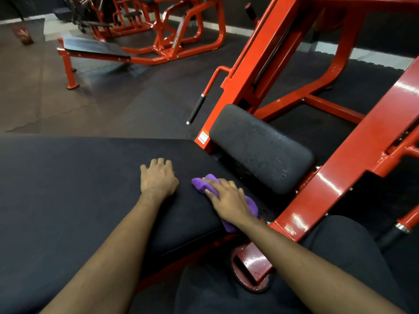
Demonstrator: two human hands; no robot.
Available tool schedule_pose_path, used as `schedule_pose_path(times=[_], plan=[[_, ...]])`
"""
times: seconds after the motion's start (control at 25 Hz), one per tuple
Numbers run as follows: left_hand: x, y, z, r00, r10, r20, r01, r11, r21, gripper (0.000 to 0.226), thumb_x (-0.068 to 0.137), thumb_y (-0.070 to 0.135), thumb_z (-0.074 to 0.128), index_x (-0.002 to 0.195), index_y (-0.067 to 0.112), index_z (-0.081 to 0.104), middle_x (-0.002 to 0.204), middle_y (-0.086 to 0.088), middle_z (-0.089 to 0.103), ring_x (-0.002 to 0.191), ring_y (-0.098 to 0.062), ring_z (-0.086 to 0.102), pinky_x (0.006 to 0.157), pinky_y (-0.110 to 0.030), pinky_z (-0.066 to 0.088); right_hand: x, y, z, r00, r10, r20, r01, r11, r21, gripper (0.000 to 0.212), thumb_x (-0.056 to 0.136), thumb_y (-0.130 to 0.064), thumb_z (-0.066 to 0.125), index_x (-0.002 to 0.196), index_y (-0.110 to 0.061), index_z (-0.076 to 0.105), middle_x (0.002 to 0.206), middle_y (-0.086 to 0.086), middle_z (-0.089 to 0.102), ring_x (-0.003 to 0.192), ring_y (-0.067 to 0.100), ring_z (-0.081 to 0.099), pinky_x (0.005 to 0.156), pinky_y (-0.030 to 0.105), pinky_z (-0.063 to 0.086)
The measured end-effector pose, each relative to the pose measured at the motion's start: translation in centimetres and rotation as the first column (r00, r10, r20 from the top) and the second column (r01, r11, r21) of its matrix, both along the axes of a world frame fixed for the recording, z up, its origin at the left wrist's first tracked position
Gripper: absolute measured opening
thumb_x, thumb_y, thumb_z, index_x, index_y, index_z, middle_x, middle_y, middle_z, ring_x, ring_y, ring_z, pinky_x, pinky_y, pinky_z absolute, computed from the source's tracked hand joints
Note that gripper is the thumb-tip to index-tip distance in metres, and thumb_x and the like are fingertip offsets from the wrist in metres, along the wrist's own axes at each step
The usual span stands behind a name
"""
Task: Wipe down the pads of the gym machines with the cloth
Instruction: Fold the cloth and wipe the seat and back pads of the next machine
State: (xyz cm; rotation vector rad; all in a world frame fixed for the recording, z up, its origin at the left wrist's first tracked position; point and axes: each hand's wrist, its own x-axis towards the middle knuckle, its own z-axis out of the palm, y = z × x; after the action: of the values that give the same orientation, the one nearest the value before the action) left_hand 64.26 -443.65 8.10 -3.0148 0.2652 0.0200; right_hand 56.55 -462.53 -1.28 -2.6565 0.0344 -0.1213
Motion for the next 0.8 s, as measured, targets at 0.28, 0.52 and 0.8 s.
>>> schedule_pose_path(times=[0.28,0.52,0.8], plan=[[2.3,-0.5,-1.3,1.0,0.007,0.01,-0.007,0.999,0.046,0.037,0.102,0.038,0.038,0.128,0.014,0.05,0.136,-0.011,0.047,0.128,-0.03,0.039,0.105,-0.051,0.032,2.5,-9.3,-6.2,0.919,-0.261,-0.296,0.322,0.93,0.18,0.05,0.102,-0.056,0.04,0.148,-0.04,0.042,0.139,0.006,0.054,0.13,0.034,0.052,0.102,0.045,0.046],[7.7,-0.6,-3.5,0.997,-0.012,-0.074,0.015,0.999,0.039,0.046,0.106,0.039,0.026,0.139,0.014,0.046,0.149,-0.011,0.04,0.141,-0.03,0.03,0.117,-0.056,0.02,6.5,-7.7,-5.0,0.923,-0.263,-0.28,0.295,0.952,0.08,0.043,0.104,-0.052,0.037,0.146,-0.045,0.043,0.139,0.003,0.054,0.126,0.036,0.054,0.099,0.043,0.045],[8.6,-1.2,-5.3,0.999,-0.019,-0.027,0.021,0.996,0.085,0.05,0.106,0.036,0.021,0.149,0.013,0.032,0.162,-0.014,0.024,0.151,-0.033,0.015,0.121,-0.059,0.011,21.5,-0.9,-3.4,0.956,-0.122,-0.267,0.146,0.987,0.073,0.046,0.105,-0.05,0.032,0.15,-0.042,0.037,0.144,0.007,0.048,0.13,0.035,0.047,0.104,0.05,0.039]])
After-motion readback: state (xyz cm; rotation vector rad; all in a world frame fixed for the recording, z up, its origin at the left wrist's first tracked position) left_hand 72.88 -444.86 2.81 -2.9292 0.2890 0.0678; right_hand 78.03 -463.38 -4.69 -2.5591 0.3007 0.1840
